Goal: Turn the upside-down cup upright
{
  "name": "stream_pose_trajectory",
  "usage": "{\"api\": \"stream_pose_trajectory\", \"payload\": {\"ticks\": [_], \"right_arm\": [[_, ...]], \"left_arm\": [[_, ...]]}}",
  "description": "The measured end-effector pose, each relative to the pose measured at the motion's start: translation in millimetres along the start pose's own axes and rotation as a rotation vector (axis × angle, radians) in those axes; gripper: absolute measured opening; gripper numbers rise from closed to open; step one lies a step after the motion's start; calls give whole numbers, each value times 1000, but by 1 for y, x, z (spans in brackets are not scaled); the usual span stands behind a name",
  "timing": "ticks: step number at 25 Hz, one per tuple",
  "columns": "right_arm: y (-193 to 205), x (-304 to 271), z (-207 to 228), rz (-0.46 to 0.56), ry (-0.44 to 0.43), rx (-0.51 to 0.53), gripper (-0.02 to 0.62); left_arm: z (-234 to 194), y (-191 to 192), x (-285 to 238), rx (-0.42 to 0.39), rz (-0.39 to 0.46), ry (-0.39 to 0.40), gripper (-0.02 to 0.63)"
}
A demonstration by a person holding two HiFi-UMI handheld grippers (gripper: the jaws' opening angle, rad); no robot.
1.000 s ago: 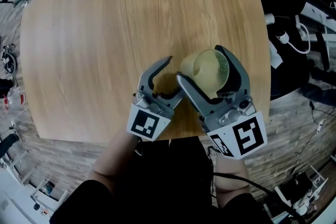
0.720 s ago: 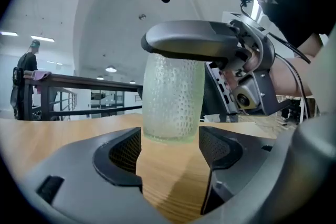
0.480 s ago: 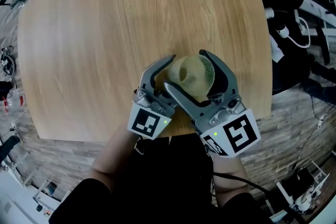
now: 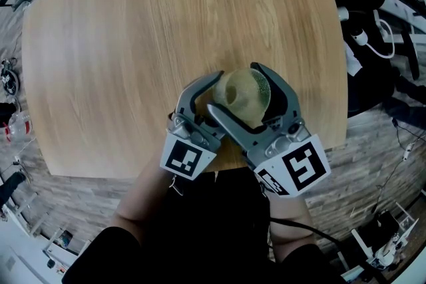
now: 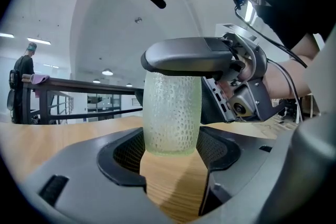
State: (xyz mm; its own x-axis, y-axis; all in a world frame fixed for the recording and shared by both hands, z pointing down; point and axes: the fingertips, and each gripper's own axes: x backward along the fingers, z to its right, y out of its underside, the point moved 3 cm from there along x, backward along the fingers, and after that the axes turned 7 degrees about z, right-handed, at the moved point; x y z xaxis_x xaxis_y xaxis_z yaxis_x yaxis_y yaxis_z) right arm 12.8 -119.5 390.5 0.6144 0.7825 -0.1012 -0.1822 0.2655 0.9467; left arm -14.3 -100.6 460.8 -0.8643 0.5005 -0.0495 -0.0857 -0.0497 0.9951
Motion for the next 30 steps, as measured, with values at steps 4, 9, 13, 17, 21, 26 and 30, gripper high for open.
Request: {"api": "stream_pose_trajectory", "payload": {"ticks": [4, 9, 13, 17, 21, 26, 30], "right_arm": [[1, 0, 0, 2, 0, -16, 354], [1, 2, -1, 8, 6, 11, 354], [-2, 4, 4, 12, 63, 98, 354], [-6, 11, 14, 27, 95, 103, 353], [-4, 14, 17, 34, 90, 82, 351], [-1, 18, 27, 44, 138, 70, 169], [6, 15, 32, 10, 107, 49, 156]], "left_arm": [[-1, 0, 1, -14, -8, 6, 299], [-3, 0, 3, -40, -14, -6, 299], [-6, 3, 4, -30, -30, -22, 299], [-9, 4, 5, -16, -40, -23, 299], [-11, 3, 7, -30, -48, -24, 299], [-14, 7, 9, -30, -59, -30, 298], [-14, 12, 11, -22, -70, -22, 298]]}}
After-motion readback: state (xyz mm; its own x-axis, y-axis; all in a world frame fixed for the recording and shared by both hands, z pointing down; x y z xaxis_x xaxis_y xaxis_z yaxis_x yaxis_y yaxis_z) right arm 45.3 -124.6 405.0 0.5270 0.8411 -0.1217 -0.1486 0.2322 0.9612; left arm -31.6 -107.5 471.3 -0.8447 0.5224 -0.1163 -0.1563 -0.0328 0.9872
